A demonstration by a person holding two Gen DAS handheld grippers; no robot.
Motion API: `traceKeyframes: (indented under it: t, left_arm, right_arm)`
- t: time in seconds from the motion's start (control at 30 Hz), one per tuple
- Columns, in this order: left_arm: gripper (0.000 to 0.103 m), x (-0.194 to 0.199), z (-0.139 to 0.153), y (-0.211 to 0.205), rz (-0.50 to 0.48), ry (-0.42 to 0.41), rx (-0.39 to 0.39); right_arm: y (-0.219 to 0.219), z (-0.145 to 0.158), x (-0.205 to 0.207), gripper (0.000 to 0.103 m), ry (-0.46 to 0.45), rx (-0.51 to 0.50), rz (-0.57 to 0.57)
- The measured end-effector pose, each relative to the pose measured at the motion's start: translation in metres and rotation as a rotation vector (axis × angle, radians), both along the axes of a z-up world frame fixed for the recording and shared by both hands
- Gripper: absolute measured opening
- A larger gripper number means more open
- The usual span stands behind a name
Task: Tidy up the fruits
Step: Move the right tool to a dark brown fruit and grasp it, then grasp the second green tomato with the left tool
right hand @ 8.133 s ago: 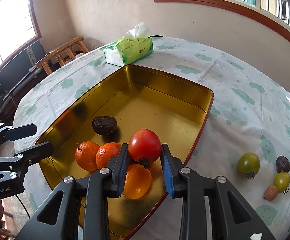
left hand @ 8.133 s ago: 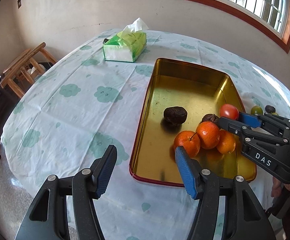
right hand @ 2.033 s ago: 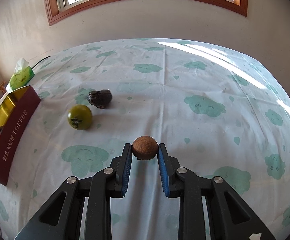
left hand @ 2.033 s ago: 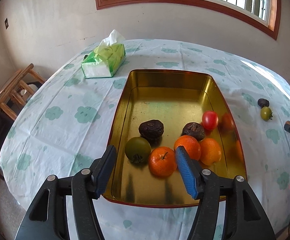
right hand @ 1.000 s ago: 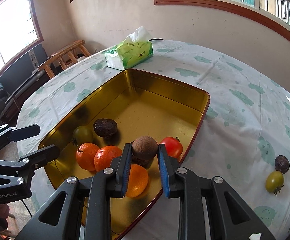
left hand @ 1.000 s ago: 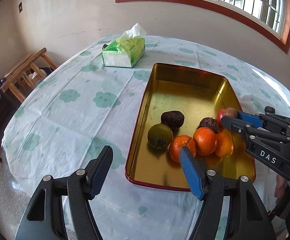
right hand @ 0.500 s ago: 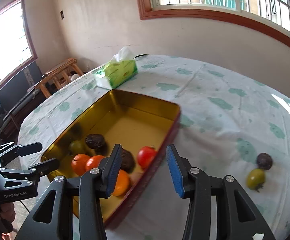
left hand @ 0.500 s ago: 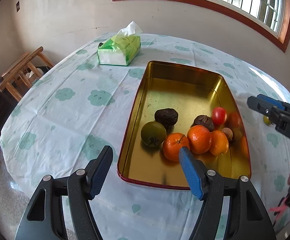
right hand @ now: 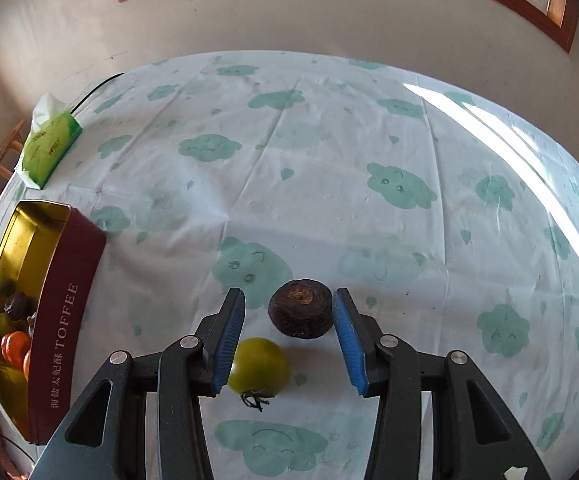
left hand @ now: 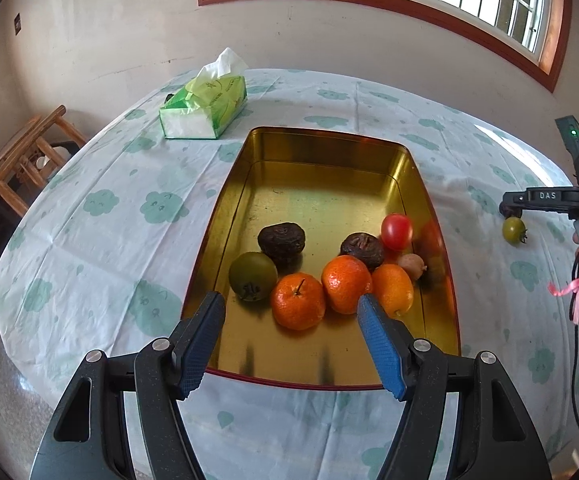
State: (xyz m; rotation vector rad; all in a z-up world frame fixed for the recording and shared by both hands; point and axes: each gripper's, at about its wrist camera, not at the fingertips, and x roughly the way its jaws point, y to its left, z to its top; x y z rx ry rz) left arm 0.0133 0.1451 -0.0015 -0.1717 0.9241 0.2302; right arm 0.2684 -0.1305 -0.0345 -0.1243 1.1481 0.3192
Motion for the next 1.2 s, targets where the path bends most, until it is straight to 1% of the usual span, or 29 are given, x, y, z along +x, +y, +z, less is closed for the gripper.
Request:
traceKeyframes:
  t: [0.1,0.23,0.33,0.43,0.5,0.6,0.63,0.7,0.77,0.87,0.93,1.1,1.2]
  left_arm:
    - [0.069,0.004,0.003,-0.007,-0.012,-0.001,-0.003]
    - [0.069,0.010,0.009,-0.017,-0.031,-0.010,-0.004]
    - [0.069,0.016,0.014,-0.028,-0.050,-0.016,0.001]
    - [0.069,0.024,0.019,-0.043,-0.079,-0.024,0.000]
    - [0.069,0.029,0.021,-0.055,-0.099,-0.027,0.001]
    - [0.069,0.039,0.023,-0.077,-0.140,-0.042,0.000]
    - [0.069,0.043,0.023,-0.084,-0.151,-0.046,-0.004]
    - [0.069,0.052,0.020,-0.101,-0.181,-0.051,-0.024]
    - [0.069,0.063,0.016,-0.118,-0.213,-0.050,-0.048]
    - [0.069,0.082,0.009,-0.147,-0.266,-0.042,-0.072]
    - [0.069,0.093,0.004,-0.165,-0.298,-0.047,-0.088]
    - [0.069,0.123,-0.014,-0.197,-0.329,-0.015,-0.061]
    - [0.069,0.139,-0.024,-0.207,-0.338,0.010,-0.090]
  right_arm:
    - [0.002,-0.009,0.008,0.045,0.028,-0.020,-0.013]
    - [0.001,-0.018,0.010,0.044,0.045,-0.040,-0.020]
    - [-0.003,-0.022,0.008,0.037,0.049,-0.027,-0.020]
    - [-0.010,-0.021,0.001,0.035,0.024,0.003,-0.013]
    - [-0.018,-0.015,-0.008,0.034,-0.038,0.011,-0.026]
    - [-0.036,-0.002,-0.032,0.034,-0.187,-0.022,-0.050]
    - [-0.043,0.000,-0.041,0.034,-0.222,-0.030,-0.059]
    - [-0.059,0.000,-0.058,0.034,-0.259,-0.035,-0.074]
    - [-0.074,-0.002,-0.074,0.034,-0.280,-0.061,-0.090]
    - [-0.097,-0.006,-0.091,0.034,-0.280,-0.065,-0.114]
    - [-0.111,-0.009,-0.097,0.034,-0.269,-0.051,-0.139]
    - [-0.139,-0.015,-0.105,0.034,-0.244,-0.022,-0.206]
    - [-0.145,-0.019,-0.106,0.035,-0.242,-0.005,-0.218]
